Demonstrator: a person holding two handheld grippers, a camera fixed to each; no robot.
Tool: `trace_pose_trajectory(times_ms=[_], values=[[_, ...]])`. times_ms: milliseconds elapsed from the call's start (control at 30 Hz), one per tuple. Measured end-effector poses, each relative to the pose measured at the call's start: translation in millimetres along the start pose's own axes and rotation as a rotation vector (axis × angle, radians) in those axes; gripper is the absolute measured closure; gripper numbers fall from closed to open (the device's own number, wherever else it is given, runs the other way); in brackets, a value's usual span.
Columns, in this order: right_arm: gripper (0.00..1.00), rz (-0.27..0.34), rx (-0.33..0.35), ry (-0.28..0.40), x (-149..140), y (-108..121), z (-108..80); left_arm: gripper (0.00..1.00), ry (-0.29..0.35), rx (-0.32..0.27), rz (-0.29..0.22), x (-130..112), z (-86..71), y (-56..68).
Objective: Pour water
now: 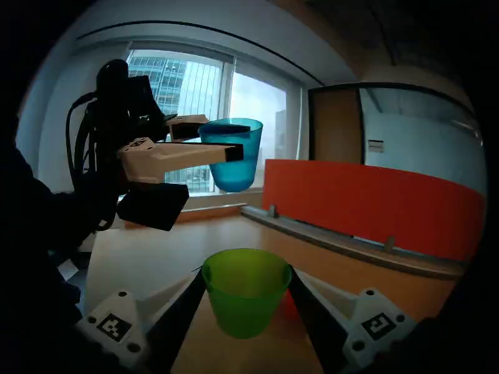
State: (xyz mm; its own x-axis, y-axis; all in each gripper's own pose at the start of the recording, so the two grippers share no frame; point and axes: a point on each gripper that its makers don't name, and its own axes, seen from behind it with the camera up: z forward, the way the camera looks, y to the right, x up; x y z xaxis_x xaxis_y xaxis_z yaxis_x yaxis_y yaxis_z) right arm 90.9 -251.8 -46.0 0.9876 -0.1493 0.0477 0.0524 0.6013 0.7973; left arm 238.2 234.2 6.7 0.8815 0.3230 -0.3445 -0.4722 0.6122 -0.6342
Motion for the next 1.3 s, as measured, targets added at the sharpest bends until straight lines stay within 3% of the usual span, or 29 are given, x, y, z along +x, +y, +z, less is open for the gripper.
trace_pose_trajectory(times_ms=[300, 900, 1300], values=[[0.08, -0.003, 0.015, 0.005, 2, -6, 4.2, 0.14, 0.007, 0.014, 0.094, 11, 1.7, -7.4], [0.08, -0.017, 0.044, 0.004, 3, -20, 8.1, 0.14, 0.004, 0.031, 0.273, 27, 7.4, -6.0], [0.08, -0.019, 0.055, 0.0, 2, -24, 12.0, 0.14, -0.002, 0.044, 0.36, 27, 8.9, -5.2]])
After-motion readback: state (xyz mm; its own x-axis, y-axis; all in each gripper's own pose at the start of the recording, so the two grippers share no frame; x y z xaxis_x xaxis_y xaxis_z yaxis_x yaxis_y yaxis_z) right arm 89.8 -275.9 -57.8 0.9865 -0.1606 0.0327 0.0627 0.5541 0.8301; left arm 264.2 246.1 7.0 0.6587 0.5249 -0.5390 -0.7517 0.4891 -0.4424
